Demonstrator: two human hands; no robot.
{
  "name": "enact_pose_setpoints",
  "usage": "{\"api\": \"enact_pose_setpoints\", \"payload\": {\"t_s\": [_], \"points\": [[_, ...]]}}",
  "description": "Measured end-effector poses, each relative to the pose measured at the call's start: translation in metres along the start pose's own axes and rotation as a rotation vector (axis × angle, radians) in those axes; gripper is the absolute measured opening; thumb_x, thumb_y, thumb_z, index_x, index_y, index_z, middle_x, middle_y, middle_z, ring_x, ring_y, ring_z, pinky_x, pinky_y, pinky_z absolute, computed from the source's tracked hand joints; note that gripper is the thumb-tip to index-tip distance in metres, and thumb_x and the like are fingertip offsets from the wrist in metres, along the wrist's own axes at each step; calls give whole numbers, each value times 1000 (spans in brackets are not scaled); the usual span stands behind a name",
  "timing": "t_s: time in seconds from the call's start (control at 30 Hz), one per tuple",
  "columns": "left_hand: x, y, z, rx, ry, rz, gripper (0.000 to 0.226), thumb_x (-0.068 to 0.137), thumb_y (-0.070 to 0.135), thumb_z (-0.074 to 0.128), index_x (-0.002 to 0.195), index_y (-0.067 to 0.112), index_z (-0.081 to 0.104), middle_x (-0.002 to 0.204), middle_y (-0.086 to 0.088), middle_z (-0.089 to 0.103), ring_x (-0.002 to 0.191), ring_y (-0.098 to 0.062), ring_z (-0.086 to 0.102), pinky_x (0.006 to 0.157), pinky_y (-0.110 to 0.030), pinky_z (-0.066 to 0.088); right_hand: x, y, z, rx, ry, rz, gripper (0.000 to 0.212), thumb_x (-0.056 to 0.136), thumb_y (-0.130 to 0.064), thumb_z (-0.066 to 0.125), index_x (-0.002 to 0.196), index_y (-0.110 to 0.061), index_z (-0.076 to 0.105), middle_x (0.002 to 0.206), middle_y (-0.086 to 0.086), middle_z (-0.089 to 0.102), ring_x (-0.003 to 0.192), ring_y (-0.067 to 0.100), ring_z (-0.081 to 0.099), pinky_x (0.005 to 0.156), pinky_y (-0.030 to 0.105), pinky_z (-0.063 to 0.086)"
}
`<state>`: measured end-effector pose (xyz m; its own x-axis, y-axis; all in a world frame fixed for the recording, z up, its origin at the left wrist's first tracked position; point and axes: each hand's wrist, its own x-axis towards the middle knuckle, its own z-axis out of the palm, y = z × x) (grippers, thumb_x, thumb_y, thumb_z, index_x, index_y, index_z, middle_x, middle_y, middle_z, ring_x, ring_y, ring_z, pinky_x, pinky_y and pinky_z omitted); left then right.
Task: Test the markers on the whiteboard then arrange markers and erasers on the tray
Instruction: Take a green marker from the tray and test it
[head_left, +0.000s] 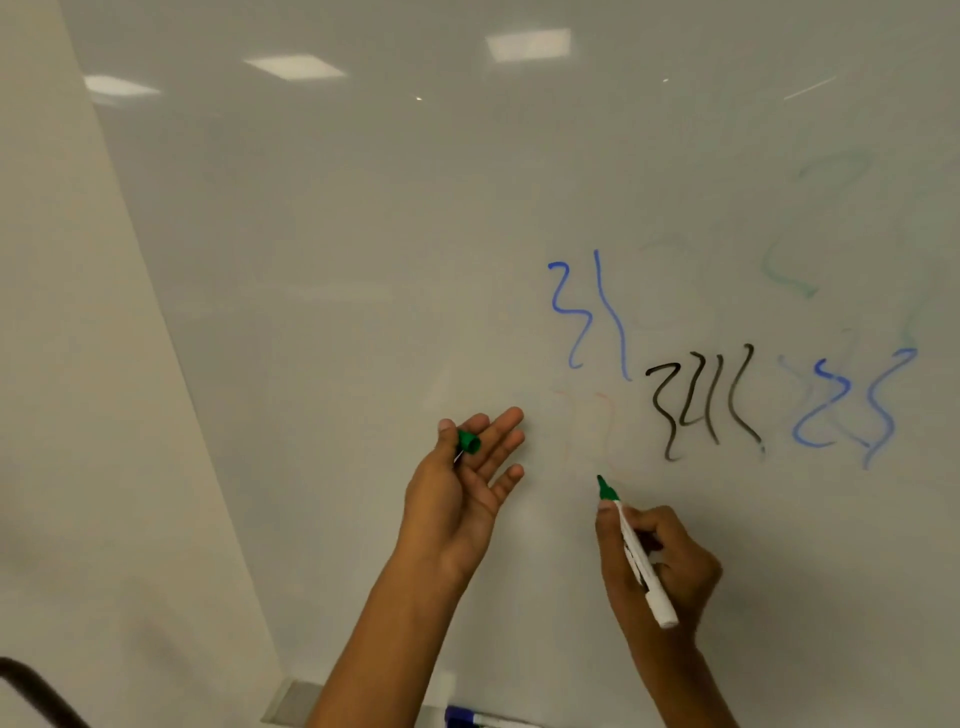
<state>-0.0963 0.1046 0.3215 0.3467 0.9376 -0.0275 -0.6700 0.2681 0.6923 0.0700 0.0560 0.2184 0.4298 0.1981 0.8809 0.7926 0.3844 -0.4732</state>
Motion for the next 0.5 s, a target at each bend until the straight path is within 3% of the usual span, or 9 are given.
{"api": "enact_pose_setpoints", "payload": {"t_s": [0.1, 0.23, 0.4, 0.5], "points": [[-5, -13, -1, -106, -7, -64, 33, 105, 34, 34, 89, 16, 57, 104, -13, 76, 87, -20, 75, 80, -35, 51, -2, -38, -7, 241, -8, 205, 42, 83, -49, 68, 67, -10, 61, 55, 1, 63, 45, 15, 60, 42, 33, 51], [-17, -29, 7, -168, -53, -76, 30, 103, 31, 37, 85, 15, 55, 111, -19, 72, 89, -24, 74, 89, -37, 51, 13, -77, -11, 465, -118, 141, 34, 84, -51, 68, 74, -19, 61, 59, -1, 67, 48, 15, 64, 44, 33, 54], [-32, -47, 17, -160, -117, -73, 32, 103, 32, 38, 85, 13, 57, 113, -18, 72, 88, -24, 73, 77, -34, 59, 15, -74, -18, 434, -183, 86, 29, 85, -50, 67, 75, -24, 58, 66, -10, 64, 51, 2, 61, 48, 10, 46], [-39, -56, 23, -127, -128, -28, 32, 103, 29, 39, 85, 11, 58, 109, -20, 72, 86, -24, 72, 73, -33, 60, 14, -68, -25, 419, -194, 72, 26, 85, -48, 68, 78, -24, 59, 70, -10, 64, 54, 1, 62, 51, 9, 47]]}}
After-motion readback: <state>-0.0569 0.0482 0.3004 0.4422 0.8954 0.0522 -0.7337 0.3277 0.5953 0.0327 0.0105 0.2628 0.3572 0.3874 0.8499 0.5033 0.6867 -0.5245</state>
